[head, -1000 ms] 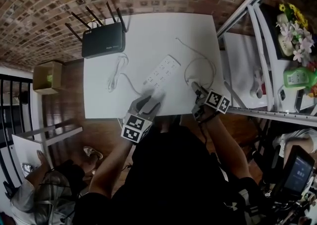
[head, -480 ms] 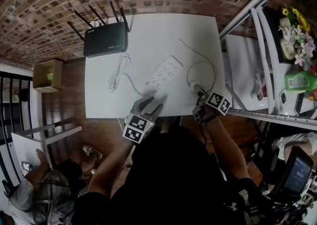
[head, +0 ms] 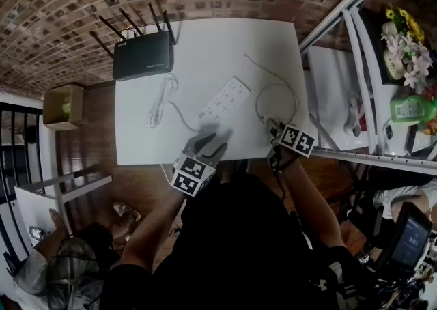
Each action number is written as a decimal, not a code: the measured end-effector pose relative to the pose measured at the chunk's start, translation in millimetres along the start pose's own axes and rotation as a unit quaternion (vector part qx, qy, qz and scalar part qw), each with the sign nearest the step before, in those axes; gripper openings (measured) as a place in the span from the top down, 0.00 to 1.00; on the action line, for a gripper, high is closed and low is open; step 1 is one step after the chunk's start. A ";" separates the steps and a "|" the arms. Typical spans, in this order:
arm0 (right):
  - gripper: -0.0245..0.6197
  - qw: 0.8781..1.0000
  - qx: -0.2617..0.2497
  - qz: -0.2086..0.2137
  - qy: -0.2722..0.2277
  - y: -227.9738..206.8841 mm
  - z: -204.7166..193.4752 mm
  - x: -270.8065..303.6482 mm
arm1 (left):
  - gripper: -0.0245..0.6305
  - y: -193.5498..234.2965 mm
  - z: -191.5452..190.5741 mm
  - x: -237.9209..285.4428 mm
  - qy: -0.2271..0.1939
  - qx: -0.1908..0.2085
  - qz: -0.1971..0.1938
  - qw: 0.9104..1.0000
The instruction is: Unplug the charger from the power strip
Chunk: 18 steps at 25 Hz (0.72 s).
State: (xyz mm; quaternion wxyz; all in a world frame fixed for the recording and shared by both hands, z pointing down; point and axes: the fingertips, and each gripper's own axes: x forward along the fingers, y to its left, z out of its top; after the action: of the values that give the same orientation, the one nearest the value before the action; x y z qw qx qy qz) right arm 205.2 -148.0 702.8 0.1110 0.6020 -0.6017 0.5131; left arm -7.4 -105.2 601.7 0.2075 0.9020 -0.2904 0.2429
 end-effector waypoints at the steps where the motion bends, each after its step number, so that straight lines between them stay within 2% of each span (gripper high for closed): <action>1: 0.59 1.000 -0.006 -0.006 0.000 -1.9 0.1 -1.9 | 0.70 -1.1 0.2 0.6 0.000 -0.001 -0.002 1.000; 9: 0.57 1.000 -0.006 -0.005 -0.012 -5.4 -2.4 -22.0 | 0.70 -9.0 3.5 1.7 -0.002 -0.013 -0.011 1.000; 14: 0.58 0.999 -0.025 0.032 -0.030 25.5 6.7 -43.5 | 0.70 -9.2 11.6 -1.5 -0.010 -0.017 -0.010 1.000; 17: 0.65 0.996 -0.049 0.070 -0.040 57.6 12.3 -57.5 | 0.71 -7.3 20.4 -7.8 -0.020 -0.014 -0.003 1.000; 18: 0.73 0.994 -0.059 0.084 -0.044 68.5 13.9 -62.8 | 0.73 -4.6 23.8 -10.6 -0.028 -0.009 0.007 1.000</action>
State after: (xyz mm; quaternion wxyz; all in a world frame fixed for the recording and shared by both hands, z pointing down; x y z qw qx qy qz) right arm 170.3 -137.2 616.2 0.0764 0.5637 -0.6833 0.4577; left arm -4.6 -109.6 575.8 0.2055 0.9047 -0.3042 0.2163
